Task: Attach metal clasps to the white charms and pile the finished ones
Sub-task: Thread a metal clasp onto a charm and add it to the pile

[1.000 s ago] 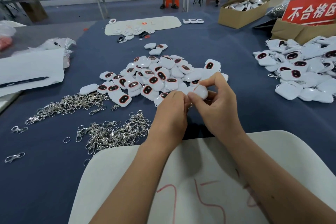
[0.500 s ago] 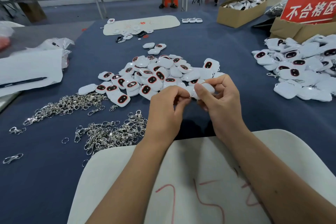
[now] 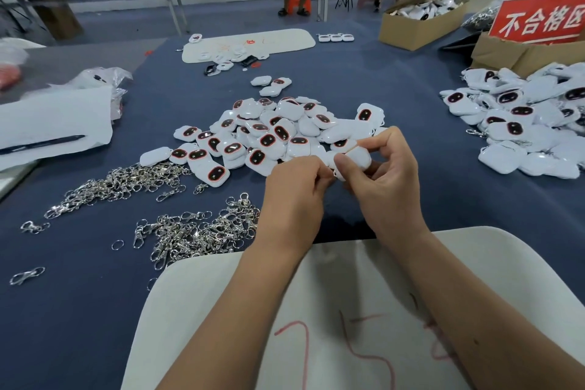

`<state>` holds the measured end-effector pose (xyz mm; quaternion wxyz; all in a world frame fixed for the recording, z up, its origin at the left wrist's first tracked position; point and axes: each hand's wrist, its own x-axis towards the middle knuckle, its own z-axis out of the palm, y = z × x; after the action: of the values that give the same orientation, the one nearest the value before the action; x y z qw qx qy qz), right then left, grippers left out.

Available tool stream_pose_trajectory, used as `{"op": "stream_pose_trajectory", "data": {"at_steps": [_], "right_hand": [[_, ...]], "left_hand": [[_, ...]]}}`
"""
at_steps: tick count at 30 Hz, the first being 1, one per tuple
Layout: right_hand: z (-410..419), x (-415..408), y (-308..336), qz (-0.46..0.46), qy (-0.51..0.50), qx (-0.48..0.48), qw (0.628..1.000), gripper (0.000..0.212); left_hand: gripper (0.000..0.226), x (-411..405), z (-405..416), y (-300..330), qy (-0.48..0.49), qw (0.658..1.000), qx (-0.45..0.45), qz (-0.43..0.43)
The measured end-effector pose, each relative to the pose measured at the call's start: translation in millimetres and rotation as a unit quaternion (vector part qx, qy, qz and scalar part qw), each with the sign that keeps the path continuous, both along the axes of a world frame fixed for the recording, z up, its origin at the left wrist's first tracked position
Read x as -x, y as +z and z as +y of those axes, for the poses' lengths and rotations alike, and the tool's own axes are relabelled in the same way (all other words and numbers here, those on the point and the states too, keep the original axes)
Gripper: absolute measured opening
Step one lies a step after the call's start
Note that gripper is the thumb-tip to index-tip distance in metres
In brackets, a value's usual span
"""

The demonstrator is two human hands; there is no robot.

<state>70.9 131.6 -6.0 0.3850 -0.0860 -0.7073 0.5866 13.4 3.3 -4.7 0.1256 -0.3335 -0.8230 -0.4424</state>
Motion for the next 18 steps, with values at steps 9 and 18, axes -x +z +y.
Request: {"op": "stream_pose_trajectory", "data": {"at_steps": [9,18], "right_hand": [[7,3,-2,-0.035,0.002,0.074,0.997,0.013],[3,6,-3,-0.084,0.067,-0.058,0.993,0.009]], "left_hand": [[0.012,0,1,-2,0.032,0.983,-0.143,-0.107],[0.006,9,-3,-5,-0.029,0.922,-0.259,-0.286]]}}
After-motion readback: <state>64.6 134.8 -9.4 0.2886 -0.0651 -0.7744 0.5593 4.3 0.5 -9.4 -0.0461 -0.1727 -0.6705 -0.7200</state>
